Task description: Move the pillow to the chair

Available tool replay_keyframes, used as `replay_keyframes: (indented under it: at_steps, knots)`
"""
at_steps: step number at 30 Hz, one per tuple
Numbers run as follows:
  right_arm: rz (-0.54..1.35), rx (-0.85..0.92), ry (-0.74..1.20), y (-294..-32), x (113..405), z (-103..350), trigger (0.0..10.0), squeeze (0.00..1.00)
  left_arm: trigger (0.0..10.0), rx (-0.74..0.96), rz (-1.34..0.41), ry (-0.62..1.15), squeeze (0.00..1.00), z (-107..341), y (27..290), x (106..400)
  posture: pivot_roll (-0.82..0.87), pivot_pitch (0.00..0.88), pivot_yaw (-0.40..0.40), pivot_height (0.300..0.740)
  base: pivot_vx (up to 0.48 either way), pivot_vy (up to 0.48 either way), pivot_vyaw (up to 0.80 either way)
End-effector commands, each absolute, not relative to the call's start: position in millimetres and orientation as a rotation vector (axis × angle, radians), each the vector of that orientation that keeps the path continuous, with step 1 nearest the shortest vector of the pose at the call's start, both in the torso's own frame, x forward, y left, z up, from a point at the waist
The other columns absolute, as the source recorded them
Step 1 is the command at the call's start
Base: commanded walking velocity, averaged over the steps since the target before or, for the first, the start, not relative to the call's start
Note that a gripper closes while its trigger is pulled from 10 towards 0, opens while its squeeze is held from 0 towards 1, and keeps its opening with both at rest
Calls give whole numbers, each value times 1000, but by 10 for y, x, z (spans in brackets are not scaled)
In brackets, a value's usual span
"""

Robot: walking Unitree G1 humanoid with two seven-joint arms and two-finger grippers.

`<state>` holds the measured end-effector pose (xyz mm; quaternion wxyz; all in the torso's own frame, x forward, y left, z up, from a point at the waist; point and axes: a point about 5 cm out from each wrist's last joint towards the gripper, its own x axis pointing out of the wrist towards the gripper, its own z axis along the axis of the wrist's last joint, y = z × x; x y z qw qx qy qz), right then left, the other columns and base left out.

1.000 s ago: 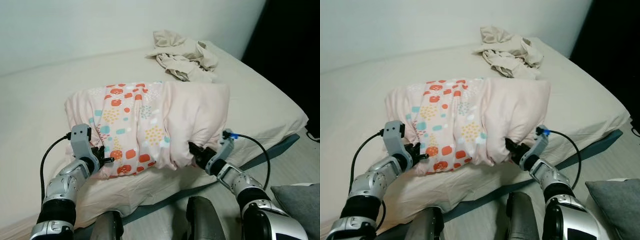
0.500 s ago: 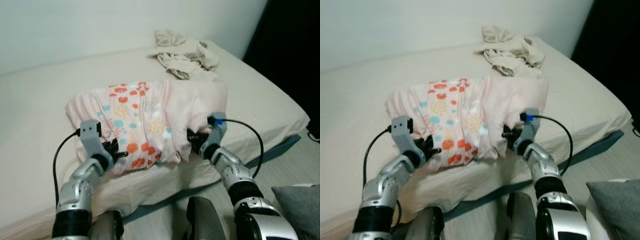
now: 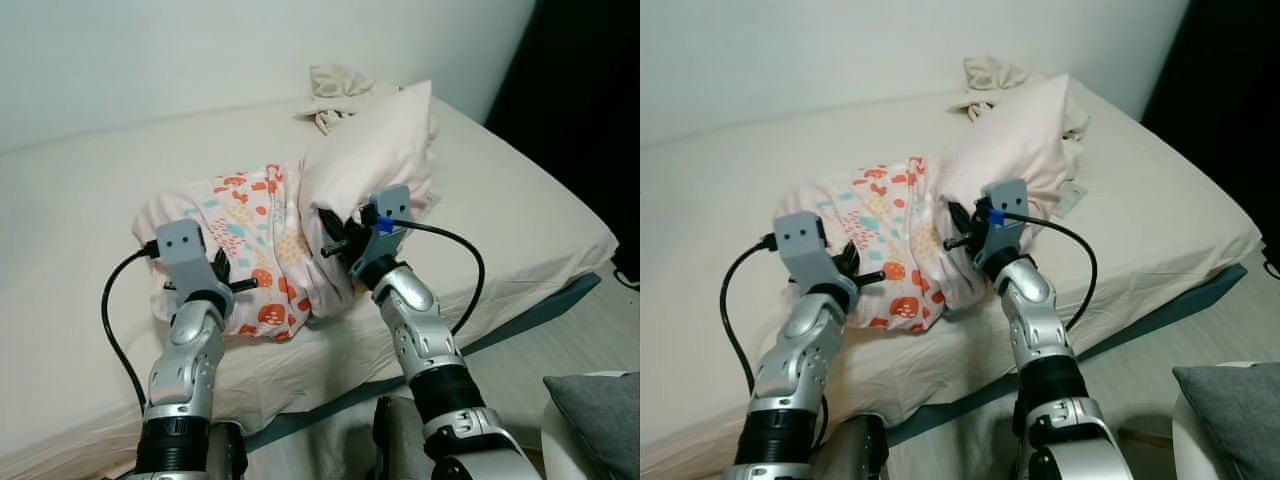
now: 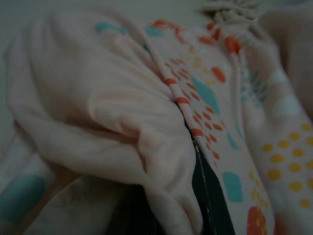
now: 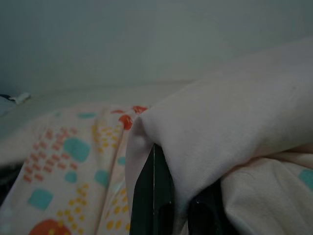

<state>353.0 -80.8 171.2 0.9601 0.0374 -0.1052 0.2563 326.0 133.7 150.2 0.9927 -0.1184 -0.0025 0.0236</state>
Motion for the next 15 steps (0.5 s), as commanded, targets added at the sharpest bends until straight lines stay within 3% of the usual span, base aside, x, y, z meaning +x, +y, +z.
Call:
replay_keyframes:
  at_steps: [1, 8, 10, 15]
  knots:
    - [581, 40, -248, -619, 3466, 1755, 10000, 0, 10000, -192, -23, -101, 0, 1713, 1178, 3283, -37, 71, 10, 577, 0, 0, 0]
    - [525, -65, -241, -655, 3475, 1720, 10000, 0, 10000, -272, -46, -160, 0, 1842, 1104, 3273, -35, 69, 18, 577, 0, 0, 0]
    - [498, -97, -250, -692, 3474, 1722, 10000, 0, 10000, -223, -84, -70, 0, 1733, 1043, 3299, -33, 71, 17, 577, 0, 0, 0]
    - [470, -109, -245, -735, 3461, 1687, 10000, 0, 10000, -139, -53, -48, 0, 1634, 1060, 3313, -34, 74, 17, 577, 0, 0, 0]
